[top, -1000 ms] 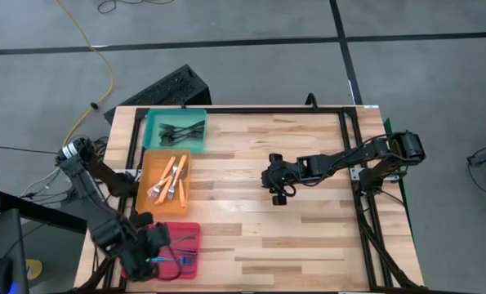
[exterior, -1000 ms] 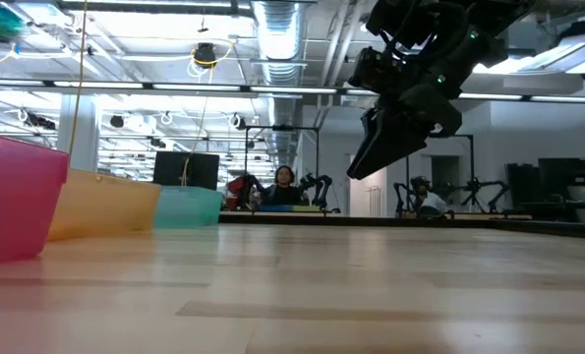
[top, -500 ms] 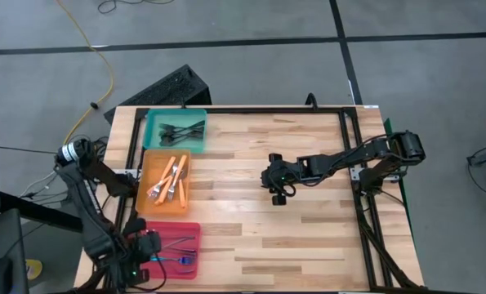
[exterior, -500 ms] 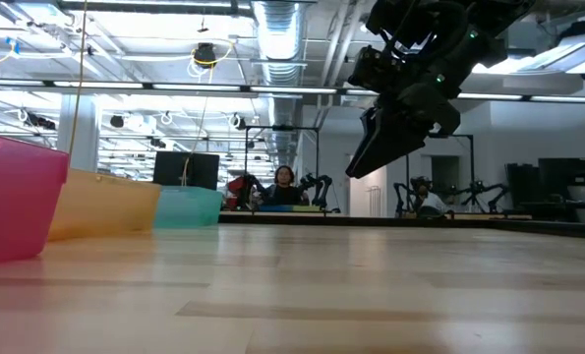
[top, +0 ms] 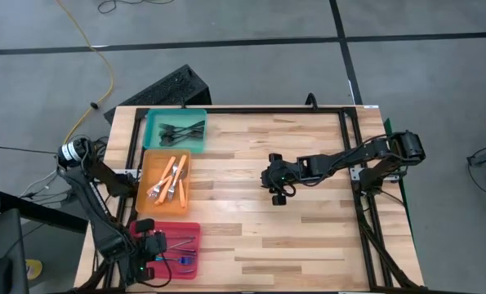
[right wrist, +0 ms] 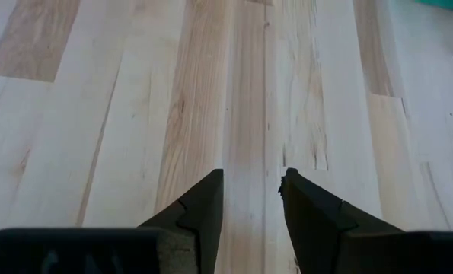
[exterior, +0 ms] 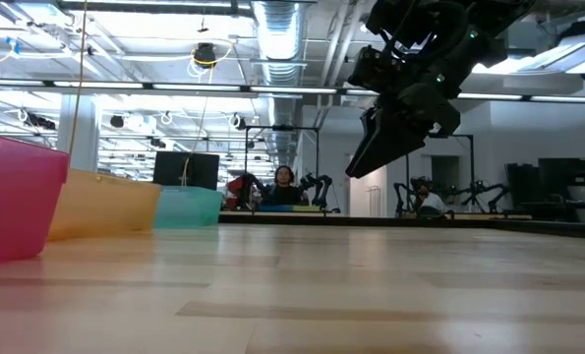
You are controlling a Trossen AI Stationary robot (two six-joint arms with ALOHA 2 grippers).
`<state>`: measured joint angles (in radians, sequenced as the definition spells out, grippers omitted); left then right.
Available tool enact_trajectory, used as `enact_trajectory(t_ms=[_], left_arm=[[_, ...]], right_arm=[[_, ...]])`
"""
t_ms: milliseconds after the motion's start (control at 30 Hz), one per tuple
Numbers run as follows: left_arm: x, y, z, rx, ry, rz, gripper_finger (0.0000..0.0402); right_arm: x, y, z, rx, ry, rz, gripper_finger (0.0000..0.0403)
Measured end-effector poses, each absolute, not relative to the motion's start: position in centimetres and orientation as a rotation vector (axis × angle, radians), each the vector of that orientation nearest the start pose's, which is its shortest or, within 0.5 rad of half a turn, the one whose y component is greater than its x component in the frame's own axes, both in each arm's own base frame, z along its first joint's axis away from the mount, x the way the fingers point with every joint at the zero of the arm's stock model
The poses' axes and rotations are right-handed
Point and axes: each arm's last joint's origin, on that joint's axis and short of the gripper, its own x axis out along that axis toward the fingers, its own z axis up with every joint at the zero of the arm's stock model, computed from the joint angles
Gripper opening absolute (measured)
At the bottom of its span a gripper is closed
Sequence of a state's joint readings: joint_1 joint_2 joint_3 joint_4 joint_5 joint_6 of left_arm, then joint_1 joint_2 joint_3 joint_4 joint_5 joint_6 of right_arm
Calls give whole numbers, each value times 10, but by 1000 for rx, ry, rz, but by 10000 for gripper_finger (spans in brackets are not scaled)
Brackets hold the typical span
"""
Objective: Sort silverware by color (type)
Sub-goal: Put the blue fork into the pink bin
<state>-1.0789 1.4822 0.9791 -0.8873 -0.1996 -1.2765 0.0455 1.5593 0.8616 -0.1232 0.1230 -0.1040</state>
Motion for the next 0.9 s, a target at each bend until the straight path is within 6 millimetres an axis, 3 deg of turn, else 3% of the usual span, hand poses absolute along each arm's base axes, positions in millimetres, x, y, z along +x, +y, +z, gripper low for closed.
enact_trajectory(t_ms=[367,900], left_arm=[[129,-227,185,-248,1249,-37,0],[116,-210,141,-223,1339,-150,0]], right_arm=[[309,10,186,-167,822,-31,155],[309,10,186,-140,821,-44,155]])
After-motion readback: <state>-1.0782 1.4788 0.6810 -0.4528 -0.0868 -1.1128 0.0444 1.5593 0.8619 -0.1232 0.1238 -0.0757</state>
